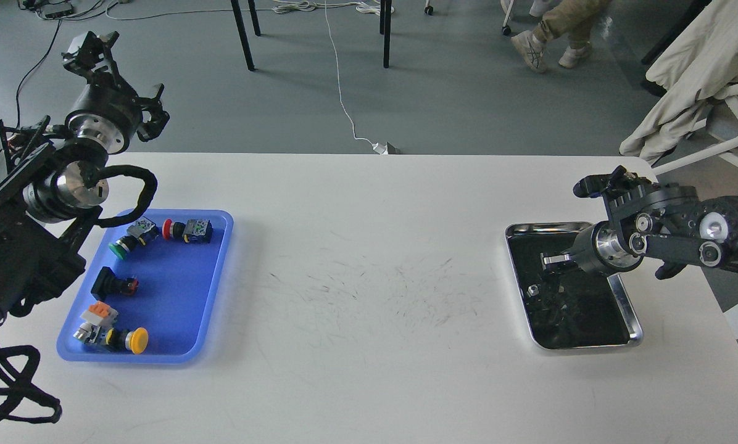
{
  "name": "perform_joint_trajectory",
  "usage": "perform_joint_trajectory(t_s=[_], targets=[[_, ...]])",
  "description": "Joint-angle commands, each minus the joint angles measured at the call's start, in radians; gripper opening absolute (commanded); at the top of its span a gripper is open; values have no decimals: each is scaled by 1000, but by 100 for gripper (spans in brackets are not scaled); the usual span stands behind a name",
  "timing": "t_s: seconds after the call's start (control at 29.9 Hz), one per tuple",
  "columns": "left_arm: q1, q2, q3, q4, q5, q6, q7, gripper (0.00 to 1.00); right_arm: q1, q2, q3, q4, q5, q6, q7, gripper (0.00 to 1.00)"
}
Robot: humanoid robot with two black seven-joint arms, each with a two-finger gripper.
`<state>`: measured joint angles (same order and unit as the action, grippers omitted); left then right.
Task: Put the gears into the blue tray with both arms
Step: 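Grasp the small black part on the black mat with the right gripper, then carry the black part to the table center and release it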
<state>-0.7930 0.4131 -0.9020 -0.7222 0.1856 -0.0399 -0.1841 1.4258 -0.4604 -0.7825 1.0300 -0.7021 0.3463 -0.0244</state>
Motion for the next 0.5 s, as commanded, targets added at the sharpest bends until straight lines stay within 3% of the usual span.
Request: perform_joint_trajectory(t_s=[0.0,0.2,0.33,0.47], targets=[[0,1,-3,3,0,0,0,98,94,-24,22,39,18,-7,0,2],[0,0,-5,3,0,0,0,98,277,-3,120,182,241,-67,7,2],[0,6,-2,3,2,0,2,98,340,162,150,188,427,-110,34,2],[-2,15,-3,3,2,0,2,98,323,376,158,121,469,-180,73,2]])
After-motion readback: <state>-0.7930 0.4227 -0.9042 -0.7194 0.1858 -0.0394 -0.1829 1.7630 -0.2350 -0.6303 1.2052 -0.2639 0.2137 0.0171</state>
